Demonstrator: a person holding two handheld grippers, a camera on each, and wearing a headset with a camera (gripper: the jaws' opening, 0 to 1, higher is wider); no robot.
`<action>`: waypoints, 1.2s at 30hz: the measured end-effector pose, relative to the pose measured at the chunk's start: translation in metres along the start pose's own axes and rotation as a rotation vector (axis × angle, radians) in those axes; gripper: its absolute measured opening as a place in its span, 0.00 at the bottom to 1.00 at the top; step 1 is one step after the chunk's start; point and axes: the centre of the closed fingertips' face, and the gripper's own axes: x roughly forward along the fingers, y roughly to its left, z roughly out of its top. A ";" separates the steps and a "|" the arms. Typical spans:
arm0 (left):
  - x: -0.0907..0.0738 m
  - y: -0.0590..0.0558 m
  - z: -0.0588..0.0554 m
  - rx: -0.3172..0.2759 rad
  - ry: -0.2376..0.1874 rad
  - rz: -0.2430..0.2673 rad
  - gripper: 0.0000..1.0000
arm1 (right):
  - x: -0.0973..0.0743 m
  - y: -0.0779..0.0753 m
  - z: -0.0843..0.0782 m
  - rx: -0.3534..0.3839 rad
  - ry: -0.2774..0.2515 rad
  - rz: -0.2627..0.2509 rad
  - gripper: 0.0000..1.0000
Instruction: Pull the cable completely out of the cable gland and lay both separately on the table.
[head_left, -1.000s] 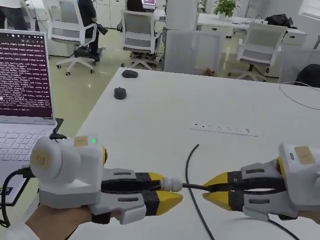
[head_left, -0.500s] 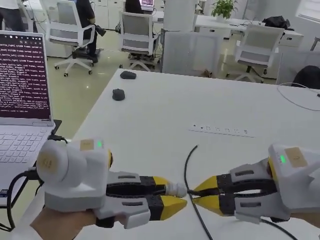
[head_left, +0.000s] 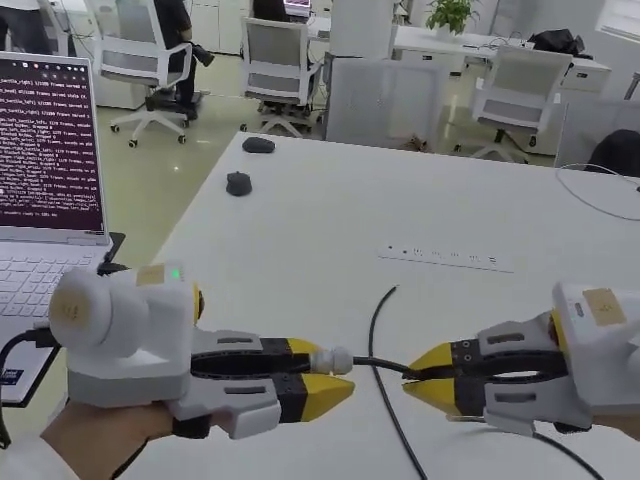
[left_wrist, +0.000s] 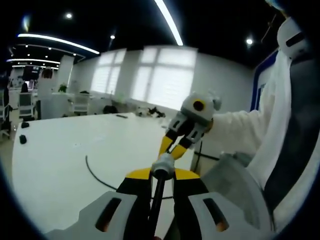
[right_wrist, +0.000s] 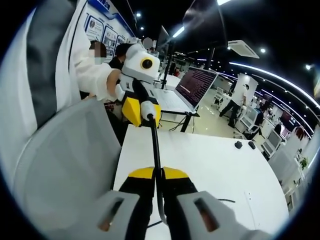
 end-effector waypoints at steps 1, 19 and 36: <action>-0.002 0.001 0.002 -0.007 -0.010 0.004 0.16 | -0.001 -0.001 -0.003 0.002 0.009 -0.005 0.03; -0.013 0.010 0.008 -0.005 -0.050 0.026 0.15 | -0.006 -0.010 -0.029 0.111 -0.029 -0.066 0.03; -0.051 0.034 0.001 -0.031 -0.055 0.132 0.16 | 0.007 -0.038 -0.085 0.259 -0.026 -0.140 0.02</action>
